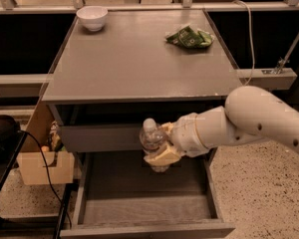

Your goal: Pick water bottle from middle drawer and place on counter

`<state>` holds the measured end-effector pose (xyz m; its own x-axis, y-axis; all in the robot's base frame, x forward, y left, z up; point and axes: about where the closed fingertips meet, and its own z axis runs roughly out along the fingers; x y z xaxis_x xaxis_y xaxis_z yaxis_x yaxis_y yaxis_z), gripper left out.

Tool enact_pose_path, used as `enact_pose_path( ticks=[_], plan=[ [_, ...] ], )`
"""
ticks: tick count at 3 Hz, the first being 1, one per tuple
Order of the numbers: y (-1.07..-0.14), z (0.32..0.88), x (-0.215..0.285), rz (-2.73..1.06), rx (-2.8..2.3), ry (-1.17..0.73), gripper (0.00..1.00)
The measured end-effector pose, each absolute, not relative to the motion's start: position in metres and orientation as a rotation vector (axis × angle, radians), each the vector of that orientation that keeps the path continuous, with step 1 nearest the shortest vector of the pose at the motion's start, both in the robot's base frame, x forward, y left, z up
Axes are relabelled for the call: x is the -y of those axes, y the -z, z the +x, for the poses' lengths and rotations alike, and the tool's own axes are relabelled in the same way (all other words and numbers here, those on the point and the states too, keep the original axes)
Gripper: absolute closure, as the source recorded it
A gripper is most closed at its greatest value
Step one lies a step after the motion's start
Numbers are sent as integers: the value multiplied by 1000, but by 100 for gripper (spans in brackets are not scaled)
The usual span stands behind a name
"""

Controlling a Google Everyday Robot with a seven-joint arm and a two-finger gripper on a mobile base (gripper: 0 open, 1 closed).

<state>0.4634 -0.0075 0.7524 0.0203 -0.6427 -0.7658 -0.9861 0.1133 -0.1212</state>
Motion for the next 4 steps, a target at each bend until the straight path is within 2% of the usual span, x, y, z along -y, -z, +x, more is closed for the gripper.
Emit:
enact_pose_path(
  ticks=[2, 4],
  plan=[
    [-856, 486, 22, -1414, -1804, -684, 100],
    [-864, 492, 21, -1404, -1826, -673, 100]
  ],
)
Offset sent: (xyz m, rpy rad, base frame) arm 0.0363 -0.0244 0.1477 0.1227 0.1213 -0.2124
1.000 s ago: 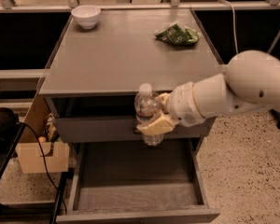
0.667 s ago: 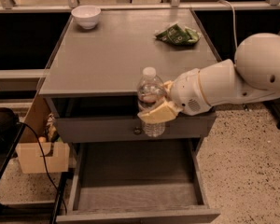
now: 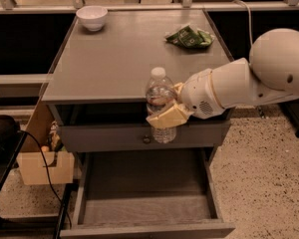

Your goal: Pick water bottle from middle drawer and place on counter

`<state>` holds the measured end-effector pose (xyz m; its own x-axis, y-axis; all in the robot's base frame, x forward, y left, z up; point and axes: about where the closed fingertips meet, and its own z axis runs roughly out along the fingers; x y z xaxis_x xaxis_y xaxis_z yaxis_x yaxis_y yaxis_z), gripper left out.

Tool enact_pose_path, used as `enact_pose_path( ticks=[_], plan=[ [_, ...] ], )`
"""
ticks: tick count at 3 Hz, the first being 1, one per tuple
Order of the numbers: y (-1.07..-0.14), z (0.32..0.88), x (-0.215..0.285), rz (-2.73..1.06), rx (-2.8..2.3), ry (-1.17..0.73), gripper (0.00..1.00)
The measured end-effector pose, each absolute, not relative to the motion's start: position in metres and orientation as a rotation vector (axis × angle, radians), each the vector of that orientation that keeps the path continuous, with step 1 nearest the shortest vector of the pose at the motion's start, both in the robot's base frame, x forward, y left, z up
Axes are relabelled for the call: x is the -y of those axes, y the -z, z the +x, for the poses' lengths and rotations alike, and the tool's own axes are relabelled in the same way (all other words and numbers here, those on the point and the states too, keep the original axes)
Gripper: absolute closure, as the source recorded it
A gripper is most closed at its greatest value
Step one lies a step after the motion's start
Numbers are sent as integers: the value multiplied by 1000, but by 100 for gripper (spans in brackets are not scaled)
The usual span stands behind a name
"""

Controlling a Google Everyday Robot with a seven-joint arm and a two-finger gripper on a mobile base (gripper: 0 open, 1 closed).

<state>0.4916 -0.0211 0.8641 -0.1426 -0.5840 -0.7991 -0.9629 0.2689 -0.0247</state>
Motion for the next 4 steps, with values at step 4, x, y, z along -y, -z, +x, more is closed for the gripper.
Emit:
enact_pose_path(
  ticks=[4],
  plan=[
    [-931, 567, 4, -1331, -1781, -522, 100]
  ],
)
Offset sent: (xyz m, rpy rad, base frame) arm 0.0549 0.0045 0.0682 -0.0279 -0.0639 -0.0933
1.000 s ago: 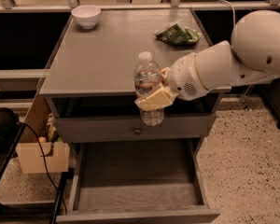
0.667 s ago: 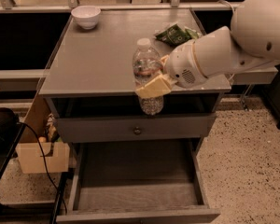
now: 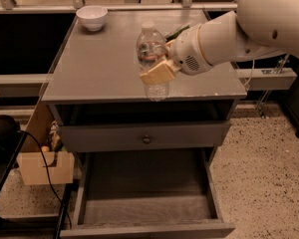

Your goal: Pick water bottle from middle drawer and place on counter

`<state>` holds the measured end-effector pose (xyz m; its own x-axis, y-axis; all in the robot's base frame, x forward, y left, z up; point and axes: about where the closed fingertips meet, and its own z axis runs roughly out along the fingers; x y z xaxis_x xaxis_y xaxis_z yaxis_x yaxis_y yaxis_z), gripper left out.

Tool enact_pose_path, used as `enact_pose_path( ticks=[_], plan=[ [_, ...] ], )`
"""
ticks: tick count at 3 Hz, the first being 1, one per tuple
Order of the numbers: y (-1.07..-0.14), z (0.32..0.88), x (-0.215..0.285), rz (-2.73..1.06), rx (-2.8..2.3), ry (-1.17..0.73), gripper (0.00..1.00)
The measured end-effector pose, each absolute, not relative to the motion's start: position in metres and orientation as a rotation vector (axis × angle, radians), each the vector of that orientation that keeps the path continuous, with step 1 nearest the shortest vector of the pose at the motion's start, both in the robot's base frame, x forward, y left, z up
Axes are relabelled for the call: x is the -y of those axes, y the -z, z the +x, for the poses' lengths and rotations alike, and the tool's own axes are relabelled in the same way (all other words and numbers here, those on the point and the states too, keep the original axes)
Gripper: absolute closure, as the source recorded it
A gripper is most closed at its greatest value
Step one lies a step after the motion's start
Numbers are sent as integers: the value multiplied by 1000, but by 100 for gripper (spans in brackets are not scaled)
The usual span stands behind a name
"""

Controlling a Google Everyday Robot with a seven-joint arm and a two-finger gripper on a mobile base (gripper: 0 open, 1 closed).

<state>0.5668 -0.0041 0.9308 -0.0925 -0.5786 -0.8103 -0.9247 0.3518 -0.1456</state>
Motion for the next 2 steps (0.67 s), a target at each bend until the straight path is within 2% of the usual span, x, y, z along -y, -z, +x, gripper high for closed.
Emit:
enact_pose_path(
  ticks=[2],
  plan=[
    [-922, 605, -7, -1237, -1770, -652, 100]
  ],
)
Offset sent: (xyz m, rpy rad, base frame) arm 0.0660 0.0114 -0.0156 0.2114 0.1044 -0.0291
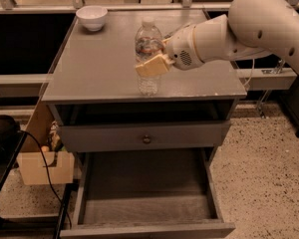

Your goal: Pick water bottle from middle drawer and place on counter

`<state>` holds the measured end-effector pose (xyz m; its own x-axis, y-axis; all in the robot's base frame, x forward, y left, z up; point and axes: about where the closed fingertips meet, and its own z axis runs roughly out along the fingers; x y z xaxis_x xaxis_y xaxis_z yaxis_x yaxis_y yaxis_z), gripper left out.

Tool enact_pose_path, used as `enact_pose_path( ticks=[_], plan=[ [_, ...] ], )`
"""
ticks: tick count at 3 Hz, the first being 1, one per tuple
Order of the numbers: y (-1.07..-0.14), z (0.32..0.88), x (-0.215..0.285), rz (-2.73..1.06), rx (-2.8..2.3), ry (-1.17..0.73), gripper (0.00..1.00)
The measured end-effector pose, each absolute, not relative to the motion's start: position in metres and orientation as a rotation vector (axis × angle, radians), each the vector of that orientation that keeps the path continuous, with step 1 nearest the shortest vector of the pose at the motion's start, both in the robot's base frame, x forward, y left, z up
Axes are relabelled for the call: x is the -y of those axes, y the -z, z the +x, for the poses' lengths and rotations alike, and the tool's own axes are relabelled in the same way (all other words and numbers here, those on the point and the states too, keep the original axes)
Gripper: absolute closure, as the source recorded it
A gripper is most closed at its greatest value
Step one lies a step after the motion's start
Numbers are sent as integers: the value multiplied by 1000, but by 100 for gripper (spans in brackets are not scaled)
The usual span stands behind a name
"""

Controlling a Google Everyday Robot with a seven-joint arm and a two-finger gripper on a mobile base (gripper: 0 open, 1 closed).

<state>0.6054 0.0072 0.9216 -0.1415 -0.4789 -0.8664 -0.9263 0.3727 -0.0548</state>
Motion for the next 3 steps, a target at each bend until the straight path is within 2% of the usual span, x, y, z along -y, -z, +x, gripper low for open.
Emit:
enact_pose_path(
  ticks=[1, 3],
  plan=[
    [-913, 629, -15, -1207, -1775, -659, 100],
    [-903, 639, -16, -1193, -1785, -658, 100]
  ],
)
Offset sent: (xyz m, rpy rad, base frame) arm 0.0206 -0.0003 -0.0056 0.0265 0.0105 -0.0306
